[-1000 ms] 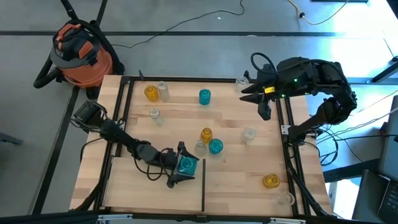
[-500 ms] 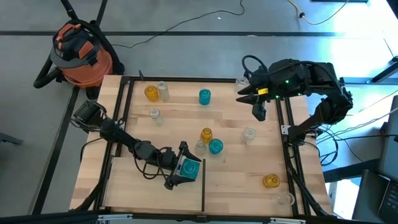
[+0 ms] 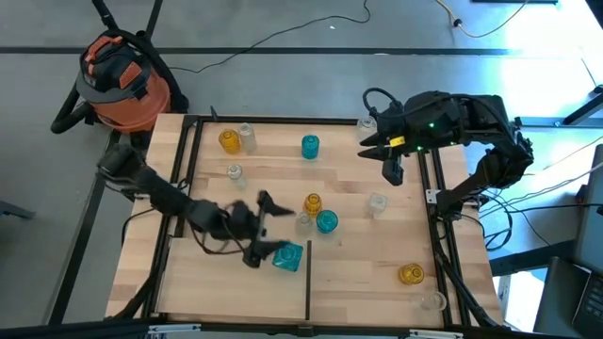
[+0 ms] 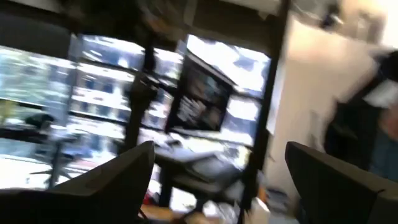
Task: Sort vases onto shelf
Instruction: Adjust the shelf on the table
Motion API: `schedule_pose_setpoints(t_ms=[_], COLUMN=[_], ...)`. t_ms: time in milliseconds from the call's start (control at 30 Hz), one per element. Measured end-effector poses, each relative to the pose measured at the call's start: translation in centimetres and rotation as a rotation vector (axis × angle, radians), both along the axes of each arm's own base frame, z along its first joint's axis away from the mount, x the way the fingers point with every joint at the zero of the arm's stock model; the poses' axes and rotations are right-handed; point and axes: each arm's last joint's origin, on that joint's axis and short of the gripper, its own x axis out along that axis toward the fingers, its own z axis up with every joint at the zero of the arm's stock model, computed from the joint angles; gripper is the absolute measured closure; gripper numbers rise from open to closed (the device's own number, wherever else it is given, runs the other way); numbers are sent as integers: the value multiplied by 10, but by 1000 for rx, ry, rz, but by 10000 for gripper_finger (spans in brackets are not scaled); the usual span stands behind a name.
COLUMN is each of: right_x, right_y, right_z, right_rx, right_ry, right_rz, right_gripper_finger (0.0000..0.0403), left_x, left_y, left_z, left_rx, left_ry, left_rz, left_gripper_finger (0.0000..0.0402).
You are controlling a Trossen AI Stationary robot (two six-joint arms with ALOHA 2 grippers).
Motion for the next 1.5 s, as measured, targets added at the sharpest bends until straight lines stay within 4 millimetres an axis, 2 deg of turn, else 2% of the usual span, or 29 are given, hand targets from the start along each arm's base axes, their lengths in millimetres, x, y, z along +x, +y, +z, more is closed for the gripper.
schedule_pose_setpoints(t_ms=[133, 300, 467, 567, 633, 767, 833, 1033, 1100, 1167, 1267, 1500], right_x=[-1, 4, 19, 28, 34, 44, 47, 56, 59, 61, 64, 65], right_y=[0, 0, 1, 1, 1, 3, 4, 6, 7, 7, 7, 6], right_z=[-1, -6, -21, -32, -41, -59, -66, -86, -89, -92, -93, -92], right_rx=[0, -38, -63, -71, -66, -24, 4, 65, 72, 76, 70, 52], right_ry=[20, 44, 83, 113, 134, 177, 200, 240, 233, 228, 211, 187], right_rz=[15, 53, 77, 86, 94, 138, 166, 212, 220, 225, 230, 245], right_gripper_finger=[318, 318, 318, 318, 318, 318, 318, 318, 318, 318, 318, 318], left_x=[-30, -91, -149, -168, -178, -191, -195, -197, -198, -200, -200, -194], left_y=[9, 14, 24, 28, 31, 29, 24, 12, 7, 1, -6, -19], left_z=[32, 61, 88, 91, 84, 68, 66, 83, 86, 82, 73, 50], left_rx=[-74, -235, -466, -556, -628, -882, -994, -1198, -1292, -1362, -1331, -1220], left_ry=[38, 283, 457, 627, 842, 1369, 1546, 1649, 1763, 1950, 2154, 2216], left_rz=[151, 272, 118, 36, -11, -19, -32, -192, -159, -79, 59, 191], left_gripper_finger=[54, 87, 134, 169, 194, 247, 270, 319, 333, 347, 367, 400])
